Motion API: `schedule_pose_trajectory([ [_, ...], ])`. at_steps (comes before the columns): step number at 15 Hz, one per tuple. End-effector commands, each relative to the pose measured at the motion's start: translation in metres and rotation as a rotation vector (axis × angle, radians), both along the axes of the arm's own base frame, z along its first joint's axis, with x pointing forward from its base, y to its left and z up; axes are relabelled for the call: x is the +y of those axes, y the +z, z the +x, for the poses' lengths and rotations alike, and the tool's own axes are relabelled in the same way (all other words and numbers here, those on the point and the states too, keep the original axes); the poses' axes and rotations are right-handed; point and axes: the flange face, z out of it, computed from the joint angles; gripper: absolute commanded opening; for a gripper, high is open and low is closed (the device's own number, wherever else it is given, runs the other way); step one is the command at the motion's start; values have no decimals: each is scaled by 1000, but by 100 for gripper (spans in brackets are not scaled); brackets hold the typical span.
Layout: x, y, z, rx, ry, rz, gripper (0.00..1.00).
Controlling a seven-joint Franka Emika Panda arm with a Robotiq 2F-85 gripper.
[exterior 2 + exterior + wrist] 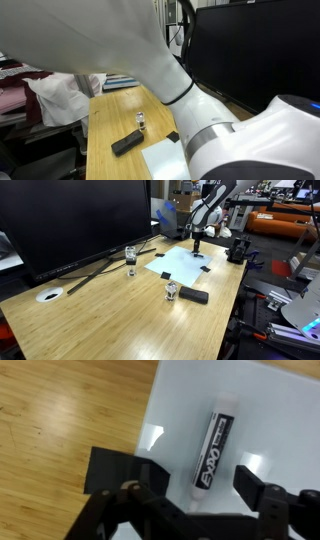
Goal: Use the marker to draw an asterisk on the whiteboard
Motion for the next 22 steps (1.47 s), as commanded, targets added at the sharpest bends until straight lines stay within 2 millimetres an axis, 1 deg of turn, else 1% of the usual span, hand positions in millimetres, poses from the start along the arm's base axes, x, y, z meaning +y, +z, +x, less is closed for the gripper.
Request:
schedule_pose_trajectory([
  [1,-2,-5,4,-4,-18,24,55],
  [2,-2,-6,4,-3,-18,27,49],
  [9,-6,6,5,5,-29,34,2],
  [10,-6,9,4,5,-34,34,0],
  [11,-5,13,2,10,-41,38,5],
  [13,-4,22,-1,17,-63,35,5],
  [16,4,56,-8,23,-111,28,5],
  [18,15,83,-13,55,-129,34,5],
  [19,23,93,-15,74,-129,35,5],
  [21,41,106,-17,136,-129,30,5],
  [22,52,108,-16,171,-120,39,5],
])
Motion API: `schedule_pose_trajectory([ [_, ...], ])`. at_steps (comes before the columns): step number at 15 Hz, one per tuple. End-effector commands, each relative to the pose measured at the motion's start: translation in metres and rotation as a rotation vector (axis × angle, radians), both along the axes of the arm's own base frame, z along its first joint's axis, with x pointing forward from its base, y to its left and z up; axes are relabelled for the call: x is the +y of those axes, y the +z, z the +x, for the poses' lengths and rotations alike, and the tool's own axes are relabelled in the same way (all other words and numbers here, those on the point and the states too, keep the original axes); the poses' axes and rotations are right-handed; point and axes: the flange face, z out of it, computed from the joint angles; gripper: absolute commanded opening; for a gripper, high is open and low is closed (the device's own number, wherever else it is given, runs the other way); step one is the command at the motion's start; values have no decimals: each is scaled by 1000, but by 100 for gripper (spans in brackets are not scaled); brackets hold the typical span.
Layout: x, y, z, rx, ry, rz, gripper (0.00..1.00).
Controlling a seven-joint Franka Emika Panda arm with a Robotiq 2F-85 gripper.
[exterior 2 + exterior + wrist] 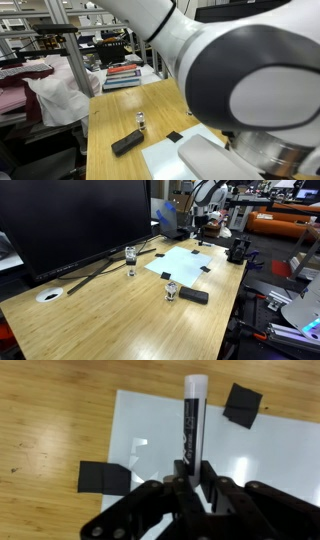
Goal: Use the marker to draw an asterisk on the whiteboard
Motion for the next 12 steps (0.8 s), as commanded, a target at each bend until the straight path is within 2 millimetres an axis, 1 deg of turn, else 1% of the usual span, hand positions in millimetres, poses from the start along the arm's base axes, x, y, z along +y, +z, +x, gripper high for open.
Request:
schedule_pose_trajectory([
  [1,32,5,-5,109,16,15,5],
  [3,55,-5,3,182,39,32,5],
  [6,77,-23,13,285,56,60,5],
  [10,85,-43,33,383,46,51,5],
  [12,89,-53,48,378,45,43,5],
])
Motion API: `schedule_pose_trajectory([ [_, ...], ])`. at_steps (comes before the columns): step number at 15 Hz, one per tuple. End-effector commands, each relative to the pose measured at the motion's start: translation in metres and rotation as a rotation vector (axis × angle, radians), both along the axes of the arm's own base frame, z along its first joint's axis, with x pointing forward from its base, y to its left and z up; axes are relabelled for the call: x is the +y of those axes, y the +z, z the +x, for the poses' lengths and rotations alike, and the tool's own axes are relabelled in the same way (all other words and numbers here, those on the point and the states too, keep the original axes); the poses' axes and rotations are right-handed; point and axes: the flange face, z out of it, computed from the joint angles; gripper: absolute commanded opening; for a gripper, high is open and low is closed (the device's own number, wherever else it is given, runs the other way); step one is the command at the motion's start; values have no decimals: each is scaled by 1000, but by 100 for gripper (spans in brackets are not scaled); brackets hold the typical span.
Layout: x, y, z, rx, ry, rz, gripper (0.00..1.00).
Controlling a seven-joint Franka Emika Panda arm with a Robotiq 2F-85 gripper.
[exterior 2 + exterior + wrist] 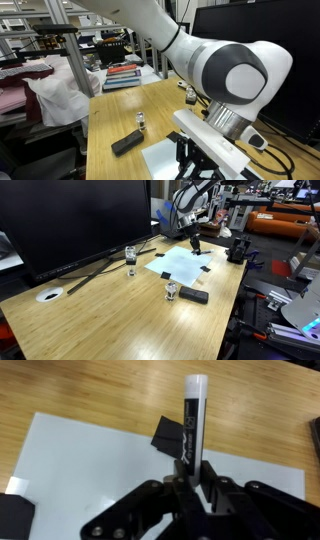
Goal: Use the marker to draw an asterisk on the whiteboard
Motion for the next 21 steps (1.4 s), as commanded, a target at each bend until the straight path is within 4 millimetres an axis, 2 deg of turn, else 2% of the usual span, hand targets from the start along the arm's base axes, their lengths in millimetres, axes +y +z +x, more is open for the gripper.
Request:
schedule_pose_trajectory([
  [1,5,-11,27,39,-5,-15,5],
  [4,14,-25,42,73,0,-30,5],
  [9,23,-44,50,183,13,-60,5],
  [14,21,-46,71,85,40,-78,5],
  [21,21,-66,73,104,51,-79,5],
])
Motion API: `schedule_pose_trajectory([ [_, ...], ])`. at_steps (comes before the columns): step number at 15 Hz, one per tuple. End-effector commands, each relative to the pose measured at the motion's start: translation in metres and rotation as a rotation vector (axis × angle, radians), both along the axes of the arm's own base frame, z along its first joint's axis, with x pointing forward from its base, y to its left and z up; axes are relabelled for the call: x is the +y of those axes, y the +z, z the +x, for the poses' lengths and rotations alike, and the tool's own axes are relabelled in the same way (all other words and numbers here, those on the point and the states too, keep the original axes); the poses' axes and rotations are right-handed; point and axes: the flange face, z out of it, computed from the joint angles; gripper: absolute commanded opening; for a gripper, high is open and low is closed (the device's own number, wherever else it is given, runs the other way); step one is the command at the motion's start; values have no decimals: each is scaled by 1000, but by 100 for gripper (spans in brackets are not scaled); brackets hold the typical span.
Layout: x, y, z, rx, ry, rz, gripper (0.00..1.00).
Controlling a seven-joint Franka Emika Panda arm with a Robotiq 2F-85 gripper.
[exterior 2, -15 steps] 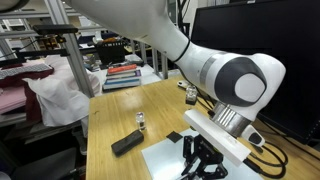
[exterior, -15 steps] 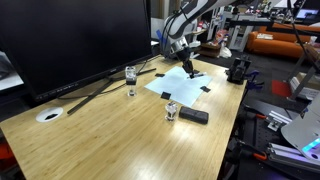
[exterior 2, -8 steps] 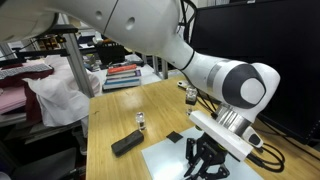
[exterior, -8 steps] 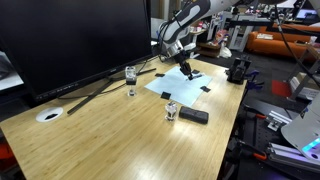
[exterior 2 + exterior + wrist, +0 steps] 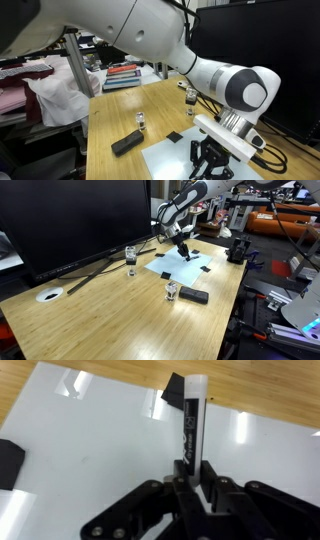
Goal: Use the marker to draw an asterisk on the whiteboard
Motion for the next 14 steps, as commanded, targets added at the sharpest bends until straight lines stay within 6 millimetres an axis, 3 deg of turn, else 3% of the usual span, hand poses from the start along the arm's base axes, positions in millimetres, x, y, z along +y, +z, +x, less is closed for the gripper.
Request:
schedule_pose_trajectory([
  [1,-1,-4,6,-6,12,-13,5],
  [14,-4,-11,9,1,27,-34,5],
])
